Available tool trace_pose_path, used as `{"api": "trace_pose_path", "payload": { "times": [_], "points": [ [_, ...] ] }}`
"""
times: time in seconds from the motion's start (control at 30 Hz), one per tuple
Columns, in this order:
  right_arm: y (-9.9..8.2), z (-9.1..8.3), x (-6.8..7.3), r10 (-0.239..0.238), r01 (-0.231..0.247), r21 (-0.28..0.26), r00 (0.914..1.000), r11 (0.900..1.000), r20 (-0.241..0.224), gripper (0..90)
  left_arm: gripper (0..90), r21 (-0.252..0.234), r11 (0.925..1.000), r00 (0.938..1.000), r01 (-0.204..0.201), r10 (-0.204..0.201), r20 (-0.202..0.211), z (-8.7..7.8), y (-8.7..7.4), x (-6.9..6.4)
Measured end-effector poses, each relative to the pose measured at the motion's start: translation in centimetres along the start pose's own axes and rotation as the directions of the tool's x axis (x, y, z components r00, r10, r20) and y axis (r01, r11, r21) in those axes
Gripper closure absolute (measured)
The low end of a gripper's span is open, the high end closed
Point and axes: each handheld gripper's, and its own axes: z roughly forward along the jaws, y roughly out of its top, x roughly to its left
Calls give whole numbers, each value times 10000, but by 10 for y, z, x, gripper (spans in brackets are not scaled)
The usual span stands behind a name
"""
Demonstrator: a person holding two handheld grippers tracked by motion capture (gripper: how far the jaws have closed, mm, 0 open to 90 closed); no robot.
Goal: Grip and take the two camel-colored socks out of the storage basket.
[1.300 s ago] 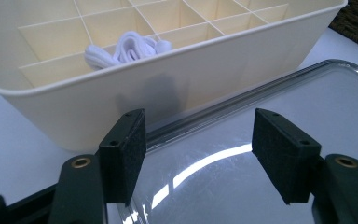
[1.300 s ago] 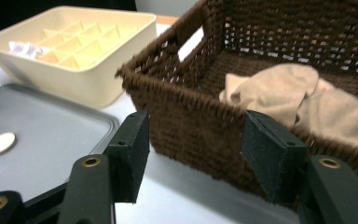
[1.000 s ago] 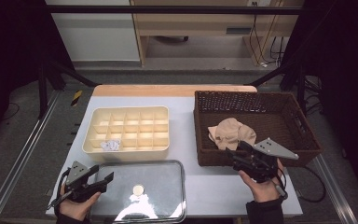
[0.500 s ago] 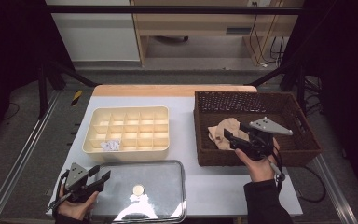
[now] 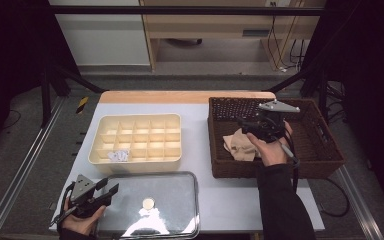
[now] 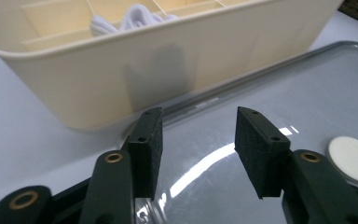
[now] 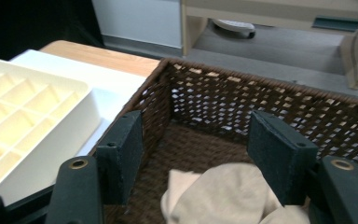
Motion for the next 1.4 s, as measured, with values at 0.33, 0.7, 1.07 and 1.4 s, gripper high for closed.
{"api": "trace_pose_path", "payload": {
  "times": [0.33,0.7,1.07,1.4],
  "points": [
    [12,25,-13,42,-65,413,9984,9991,566,389,480,92,9997,9998,206,-206,84,2,-1,1],
    [-8,62,-15,-138,23,1527,9971,9883,743,426,421,40,9989,9988,459,-458,-180,1,-2,3],
    [-31,81,-26,-68,-191,2413,9944,9703,1059,445,373,-44,9989,9981,465,-467,-401,1,-3,3],
    [-42,92,-32,44,-510,3260,9899,9440,1420,452,356,-4,9989,9980,476,-475,-422,2,-3,3]
  ]
}}
